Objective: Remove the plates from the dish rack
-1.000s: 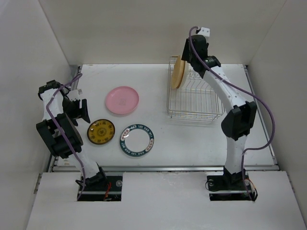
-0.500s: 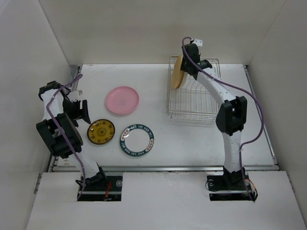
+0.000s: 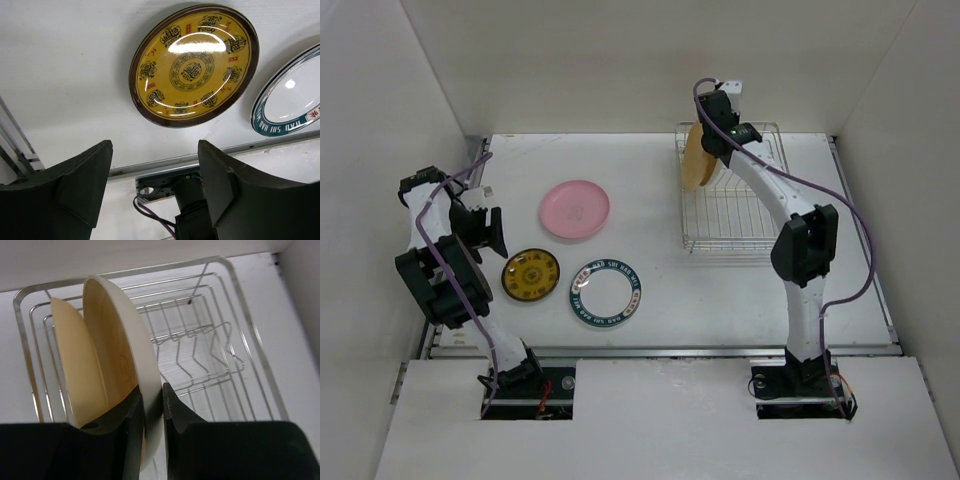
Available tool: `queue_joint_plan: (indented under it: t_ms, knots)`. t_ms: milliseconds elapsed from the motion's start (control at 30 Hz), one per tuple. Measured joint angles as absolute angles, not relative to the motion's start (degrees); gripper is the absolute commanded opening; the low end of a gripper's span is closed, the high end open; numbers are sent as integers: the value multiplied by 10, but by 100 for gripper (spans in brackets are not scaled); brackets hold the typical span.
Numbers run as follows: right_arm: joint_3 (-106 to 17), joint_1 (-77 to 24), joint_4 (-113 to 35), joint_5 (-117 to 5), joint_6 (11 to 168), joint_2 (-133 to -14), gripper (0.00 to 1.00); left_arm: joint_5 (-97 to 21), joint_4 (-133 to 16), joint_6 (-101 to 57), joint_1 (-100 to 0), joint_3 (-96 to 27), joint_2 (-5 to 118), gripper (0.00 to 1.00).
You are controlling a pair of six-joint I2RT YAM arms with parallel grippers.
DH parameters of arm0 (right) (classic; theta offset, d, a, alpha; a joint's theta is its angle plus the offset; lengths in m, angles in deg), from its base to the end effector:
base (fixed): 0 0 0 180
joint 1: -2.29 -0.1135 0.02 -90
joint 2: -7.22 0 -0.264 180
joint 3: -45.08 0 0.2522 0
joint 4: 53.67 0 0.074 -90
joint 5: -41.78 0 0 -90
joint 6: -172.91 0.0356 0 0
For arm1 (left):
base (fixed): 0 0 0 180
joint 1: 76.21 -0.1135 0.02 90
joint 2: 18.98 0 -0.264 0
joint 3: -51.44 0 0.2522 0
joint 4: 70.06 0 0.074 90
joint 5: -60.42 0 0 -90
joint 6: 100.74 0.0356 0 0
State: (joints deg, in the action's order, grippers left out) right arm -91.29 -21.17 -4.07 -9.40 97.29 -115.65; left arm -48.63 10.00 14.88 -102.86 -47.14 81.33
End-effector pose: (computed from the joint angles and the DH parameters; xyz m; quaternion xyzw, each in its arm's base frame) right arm 0.4590 0.1749 0.3342 0.0836 0.8500 -0.1416 0.5004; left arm 0.3044 0.1397 0.2591 0.0030 0.9838 -0.1171 0.1361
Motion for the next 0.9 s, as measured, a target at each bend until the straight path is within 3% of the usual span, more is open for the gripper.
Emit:
queue_joint_plan:
  t_ms: [367,500,733,900]
  knots:
    - [-971,-232,-51,87,847,-1027,0,-506,158,174,-1023,-577,815,66]
    - [-955,-268,-67,111,825,-955,0,-546,175,180,-1006,-620,814,75]
    - [-759,-352,-140,-153,863,-812,0,-640,186,202,-937,-640,772,80]
    - [-760,-384,-195,-367,909,-908,0,-703,188,188,-884,-660,741,81]
